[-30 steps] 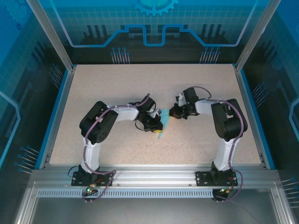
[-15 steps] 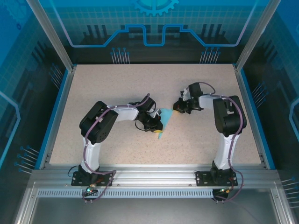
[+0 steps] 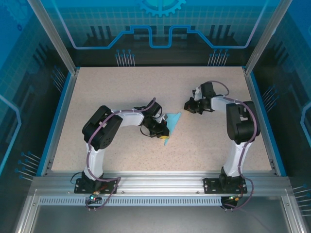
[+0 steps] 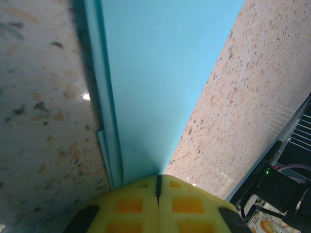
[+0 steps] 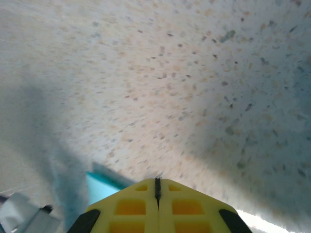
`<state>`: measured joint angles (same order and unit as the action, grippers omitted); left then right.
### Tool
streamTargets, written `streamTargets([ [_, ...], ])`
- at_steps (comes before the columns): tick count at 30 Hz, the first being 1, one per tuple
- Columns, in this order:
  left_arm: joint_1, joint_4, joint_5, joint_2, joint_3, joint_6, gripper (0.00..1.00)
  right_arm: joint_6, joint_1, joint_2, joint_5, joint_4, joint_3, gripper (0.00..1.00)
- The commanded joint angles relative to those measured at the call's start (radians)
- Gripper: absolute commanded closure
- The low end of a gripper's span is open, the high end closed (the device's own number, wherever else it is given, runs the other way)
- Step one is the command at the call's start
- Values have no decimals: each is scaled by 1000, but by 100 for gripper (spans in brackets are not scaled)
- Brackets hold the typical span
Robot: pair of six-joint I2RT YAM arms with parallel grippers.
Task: Fold a paper plane with a square sheet of paper (fold left side to right side)
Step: Fold the wing for the fifth time at the center of the table.
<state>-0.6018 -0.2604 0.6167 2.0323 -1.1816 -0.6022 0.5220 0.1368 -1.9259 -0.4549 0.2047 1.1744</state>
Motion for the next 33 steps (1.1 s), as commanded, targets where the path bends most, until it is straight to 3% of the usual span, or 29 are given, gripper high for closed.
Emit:
streamTargets([
  [1,-18,-101,-64,12,41,4,96,1,12,120,-12,11,-67,95],
  [6,-18,-102,-69,11,39,4,96,89,91,179,-54,-60,-186,95],
  [15,-19,-105,-69,14,36,5,96,180,226,109,-84,-135,-226,95],
  [33,-20,-169,-41,-116,-41,11,93,161,244,-15,6,12,-197,96],
])
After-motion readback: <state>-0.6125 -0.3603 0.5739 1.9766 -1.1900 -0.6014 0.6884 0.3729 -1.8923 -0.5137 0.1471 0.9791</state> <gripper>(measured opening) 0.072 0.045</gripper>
